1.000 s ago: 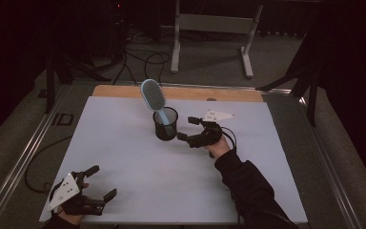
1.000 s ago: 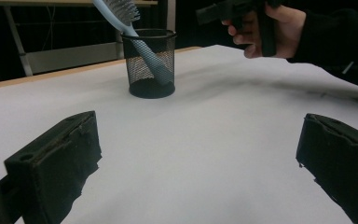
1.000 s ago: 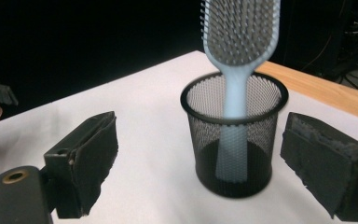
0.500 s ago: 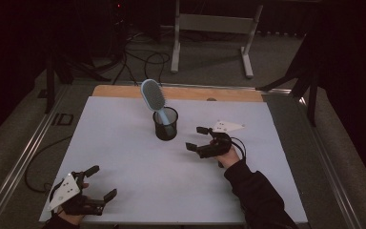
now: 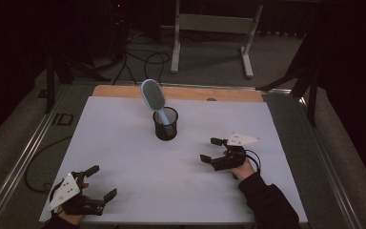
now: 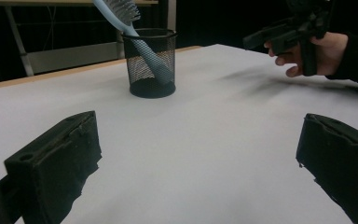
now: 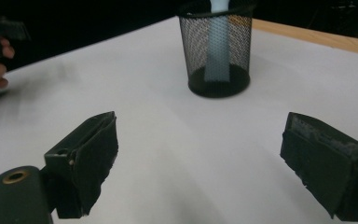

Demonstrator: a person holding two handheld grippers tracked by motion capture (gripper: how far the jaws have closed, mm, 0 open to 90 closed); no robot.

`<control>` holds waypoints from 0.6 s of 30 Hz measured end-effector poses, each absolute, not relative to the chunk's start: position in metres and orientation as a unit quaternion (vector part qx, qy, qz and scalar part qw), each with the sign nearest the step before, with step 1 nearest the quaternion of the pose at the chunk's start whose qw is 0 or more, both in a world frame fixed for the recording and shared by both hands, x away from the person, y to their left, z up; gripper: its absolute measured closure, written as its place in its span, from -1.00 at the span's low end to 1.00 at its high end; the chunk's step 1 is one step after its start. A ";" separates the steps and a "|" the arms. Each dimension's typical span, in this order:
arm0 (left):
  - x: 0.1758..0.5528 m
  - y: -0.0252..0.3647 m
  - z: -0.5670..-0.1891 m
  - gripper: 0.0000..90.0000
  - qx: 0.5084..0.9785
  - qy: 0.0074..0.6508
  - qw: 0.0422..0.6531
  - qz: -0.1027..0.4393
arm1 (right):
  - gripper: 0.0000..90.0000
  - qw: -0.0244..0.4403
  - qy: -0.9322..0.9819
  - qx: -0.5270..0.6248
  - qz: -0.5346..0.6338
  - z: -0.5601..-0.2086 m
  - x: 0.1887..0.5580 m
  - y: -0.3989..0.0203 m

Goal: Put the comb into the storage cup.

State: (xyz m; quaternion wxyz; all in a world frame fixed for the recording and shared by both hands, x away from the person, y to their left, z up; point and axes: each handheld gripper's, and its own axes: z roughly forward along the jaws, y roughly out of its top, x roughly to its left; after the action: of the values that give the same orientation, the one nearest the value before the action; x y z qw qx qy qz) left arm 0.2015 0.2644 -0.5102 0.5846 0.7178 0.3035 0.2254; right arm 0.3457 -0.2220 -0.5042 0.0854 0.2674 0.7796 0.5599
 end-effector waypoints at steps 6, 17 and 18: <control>0.201 0.264 -0.510 -1.00 0.718 0.304 0.584 0.226 | -0.76 0.098 0.784 0.272 0.550 -0.510 0.330 -0.238; 0.202 0.264 -0.510 -1.00 0.718 0.304 0.584 0.226 | -0.76 0.117 0.785 0.291 0.535 -0.515 0.297 -0.266; 0.202 0.264 -0.510 -1.00 0.717 0.304 0.585 0.226 | -0.76 0.121 0.784 0.291 0.535 -0.514 0.294 -0.268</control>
State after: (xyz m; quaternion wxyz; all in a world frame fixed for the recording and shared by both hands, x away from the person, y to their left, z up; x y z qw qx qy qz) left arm 0.2019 0.2641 -0.5100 0.5846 0.7174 0.3040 0.2261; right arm 0.2940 -0.2683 -0.5139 0.1212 0.2913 0.7839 0.5347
